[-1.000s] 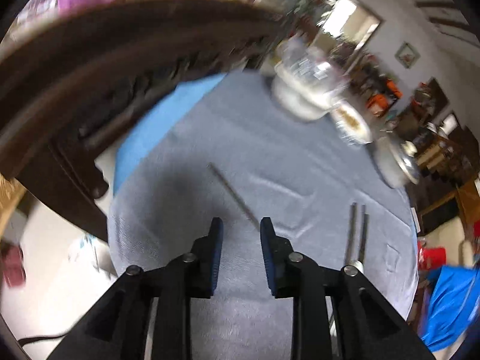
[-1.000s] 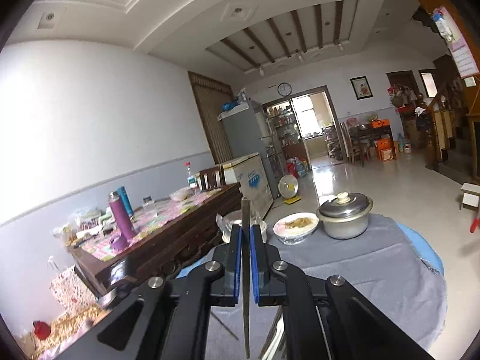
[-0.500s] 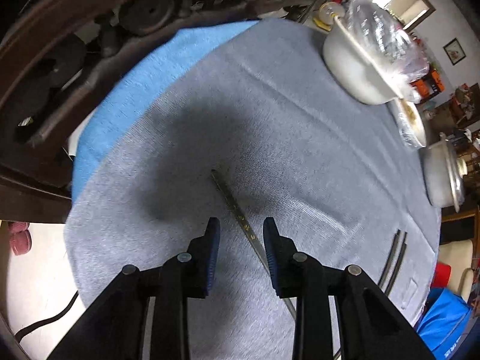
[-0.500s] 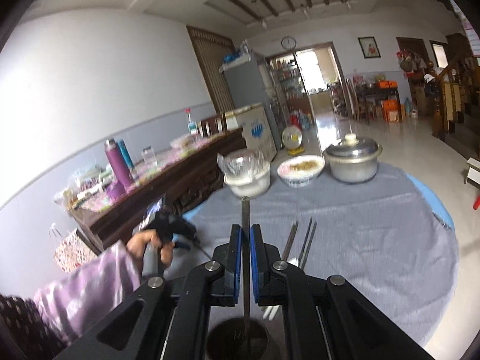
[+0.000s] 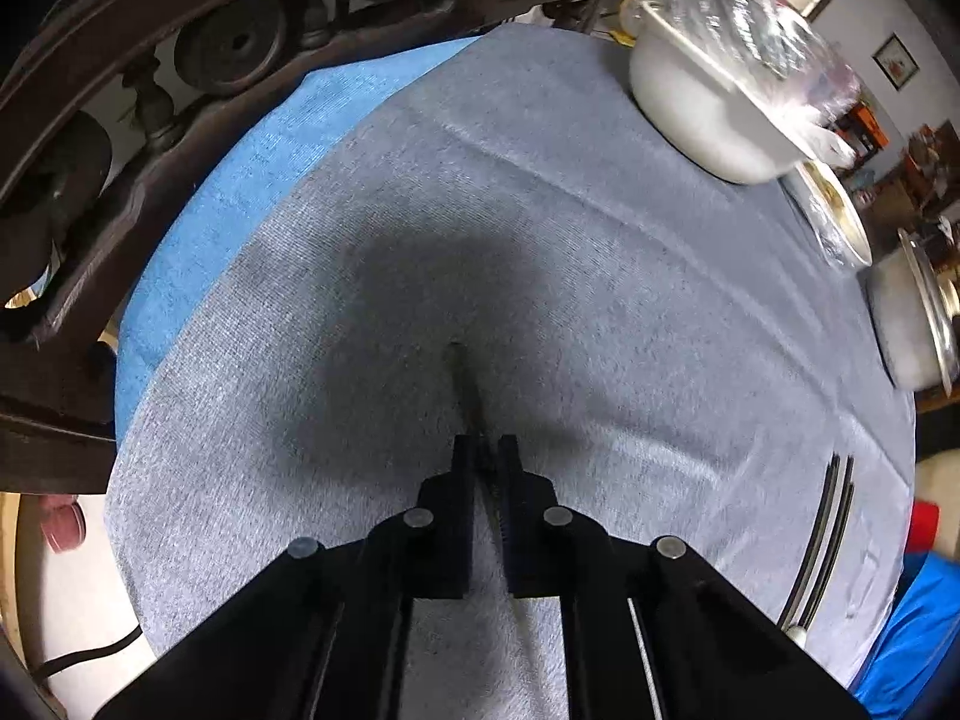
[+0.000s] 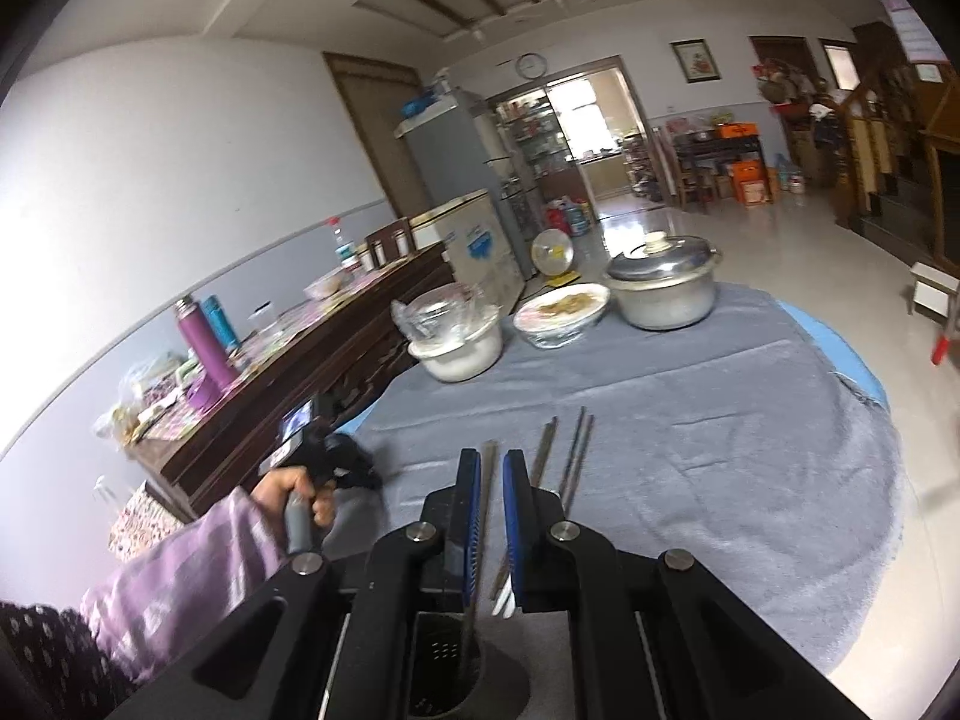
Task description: Organize utensils
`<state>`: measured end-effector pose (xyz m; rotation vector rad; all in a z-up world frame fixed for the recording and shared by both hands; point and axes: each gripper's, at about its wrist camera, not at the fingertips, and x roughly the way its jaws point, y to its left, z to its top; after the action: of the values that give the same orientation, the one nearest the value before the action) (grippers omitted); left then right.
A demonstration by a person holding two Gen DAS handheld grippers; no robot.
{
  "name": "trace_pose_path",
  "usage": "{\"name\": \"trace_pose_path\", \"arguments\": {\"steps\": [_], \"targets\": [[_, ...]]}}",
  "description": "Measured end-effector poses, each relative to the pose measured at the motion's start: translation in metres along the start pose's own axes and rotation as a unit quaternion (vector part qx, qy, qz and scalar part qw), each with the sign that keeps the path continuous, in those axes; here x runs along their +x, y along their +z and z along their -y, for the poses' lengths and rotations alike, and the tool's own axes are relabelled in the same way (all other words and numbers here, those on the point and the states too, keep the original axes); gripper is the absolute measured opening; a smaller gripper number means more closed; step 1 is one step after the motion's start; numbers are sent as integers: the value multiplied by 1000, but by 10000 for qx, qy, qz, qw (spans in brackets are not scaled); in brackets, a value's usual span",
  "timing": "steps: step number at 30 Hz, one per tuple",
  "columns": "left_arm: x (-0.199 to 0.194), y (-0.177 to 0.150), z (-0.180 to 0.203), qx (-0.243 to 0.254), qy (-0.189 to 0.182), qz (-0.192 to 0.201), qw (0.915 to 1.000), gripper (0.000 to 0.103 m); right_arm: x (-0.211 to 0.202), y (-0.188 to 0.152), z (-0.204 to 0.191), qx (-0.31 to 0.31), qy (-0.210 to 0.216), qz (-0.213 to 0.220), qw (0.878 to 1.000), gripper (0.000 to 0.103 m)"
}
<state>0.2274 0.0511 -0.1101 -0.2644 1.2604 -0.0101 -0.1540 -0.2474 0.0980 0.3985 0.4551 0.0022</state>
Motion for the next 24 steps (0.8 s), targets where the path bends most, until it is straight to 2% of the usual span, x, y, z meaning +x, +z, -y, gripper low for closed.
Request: {"name": "trace_pose_path", "arguments": {"steps": [5,9,13,17,21,24], "targets": [[-46,-27,9,364,-254,571,9974,5,-3,4,8,100,-214,125,9996,9],[-102,-54,17,579,-647,1158,9895,5,0,2,12,184,-367,183,9990,9],[-160,-85,25,837,-999,1814,9747,5,9,-5,27,486,-628,173,9967,9],[-216,-120,32,1094,-1360,2379,9555,5,20,-17,40,624,-843,-22,9945,9],[-260,-150,27,1273,-1642,2794,9374,5,24,-26,46,626,-926,-132,9936,9],[-285,-164,31,1421,-1859,2950,9264,5,27,-30,46,637,-929,-164,9935,9]]}}
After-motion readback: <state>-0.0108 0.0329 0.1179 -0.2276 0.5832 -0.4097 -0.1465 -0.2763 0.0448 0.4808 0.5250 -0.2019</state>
